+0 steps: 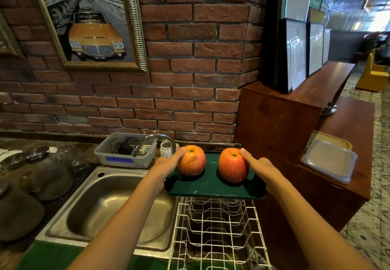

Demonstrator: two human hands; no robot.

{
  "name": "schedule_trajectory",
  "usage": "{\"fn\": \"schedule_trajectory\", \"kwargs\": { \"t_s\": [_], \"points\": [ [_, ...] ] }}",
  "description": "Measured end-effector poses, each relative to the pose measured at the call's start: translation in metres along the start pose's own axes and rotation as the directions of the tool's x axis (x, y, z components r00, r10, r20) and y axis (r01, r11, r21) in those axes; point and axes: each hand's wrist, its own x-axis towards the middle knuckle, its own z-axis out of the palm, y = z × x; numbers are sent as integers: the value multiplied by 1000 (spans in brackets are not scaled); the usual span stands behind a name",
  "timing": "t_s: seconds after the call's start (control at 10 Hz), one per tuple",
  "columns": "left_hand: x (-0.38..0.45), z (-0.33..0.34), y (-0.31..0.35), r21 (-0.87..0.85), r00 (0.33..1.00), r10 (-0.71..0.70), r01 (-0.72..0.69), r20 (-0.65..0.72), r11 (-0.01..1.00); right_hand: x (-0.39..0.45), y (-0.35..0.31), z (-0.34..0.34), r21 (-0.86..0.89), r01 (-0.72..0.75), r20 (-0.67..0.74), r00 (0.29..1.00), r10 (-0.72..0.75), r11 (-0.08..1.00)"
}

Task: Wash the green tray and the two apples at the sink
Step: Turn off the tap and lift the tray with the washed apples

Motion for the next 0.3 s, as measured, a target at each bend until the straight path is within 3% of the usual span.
{"fn": "schedule_trajectory", "kwargs": {
  "t_s": [0.3],
  "points": [
    [-4, 0, 1, -22, 998, 30, -31, -63, 999, -2, 3, -2, -8, 18, -62, 998, -18, 1000]
  ]
}}
